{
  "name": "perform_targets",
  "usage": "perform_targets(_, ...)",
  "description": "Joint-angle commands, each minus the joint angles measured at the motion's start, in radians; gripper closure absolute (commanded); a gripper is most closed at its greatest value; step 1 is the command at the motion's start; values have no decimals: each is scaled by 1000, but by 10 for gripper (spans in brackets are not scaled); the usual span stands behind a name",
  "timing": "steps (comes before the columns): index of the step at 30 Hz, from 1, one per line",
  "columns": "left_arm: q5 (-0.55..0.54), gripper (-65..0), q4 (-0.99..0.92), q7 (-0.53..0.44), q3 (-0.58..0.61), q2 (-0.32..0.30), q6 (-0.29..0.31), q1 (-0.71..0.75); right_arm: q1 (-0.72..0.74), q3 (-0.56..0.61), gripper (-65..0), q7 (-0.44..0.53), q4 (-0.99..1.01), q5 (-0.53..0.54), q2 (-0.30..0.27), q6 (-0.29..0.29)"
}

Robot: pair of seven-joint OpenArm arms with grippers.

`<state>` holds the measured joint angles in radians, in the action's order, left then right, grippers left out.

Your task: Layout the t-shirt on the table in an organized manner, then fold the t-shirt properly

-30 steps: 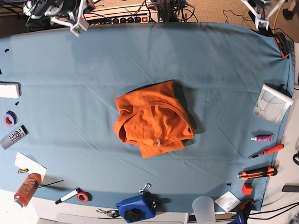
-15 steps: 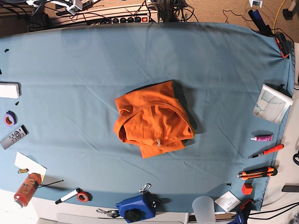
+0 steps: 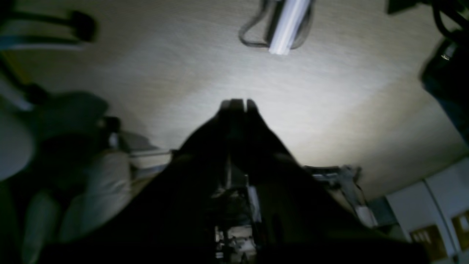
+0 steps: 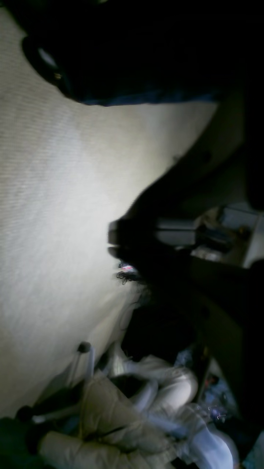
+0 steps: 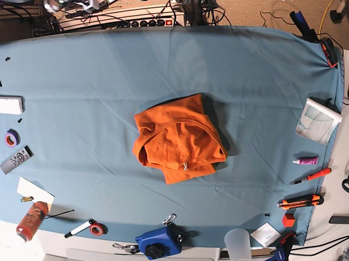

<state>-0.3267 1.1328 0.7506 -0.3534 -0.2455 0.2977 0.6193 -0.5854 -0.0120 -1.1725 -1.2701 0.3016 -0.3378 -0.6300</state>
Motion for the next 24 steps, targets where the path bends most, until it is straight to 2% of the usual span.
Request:
perform_targets(1,2,0,-37,-17,-2,-5,17,-11,17,26,0,23,37,-24,-12,-5)
perform_targets(5,43,0,-218,-159,-2,19,17,-101,127,164,0,196,232,-146,-11,-2)
perform_targets(10,138,0,-430,-453,-3,47,14,-179,254,323,0,433,422,-306,-8,0)
perform_targets(13,182,0,-529,-576,-3,63,-11,-213,315,399,0,543,499,-385,-8,23)
perform_targets(16,182,0,-581,-612,-3,77,-85,-240,364,464,0,644,555,-433,-8,115)
perform_targets(19,182,0,-576,-617,-3,82,-99,-240,394,519,0,696,584,-463,-8,189)
perform_targets(24,182,0,-562,-615,-3,86,-98,-237,420,555,0,661,584,-461,-8,200)
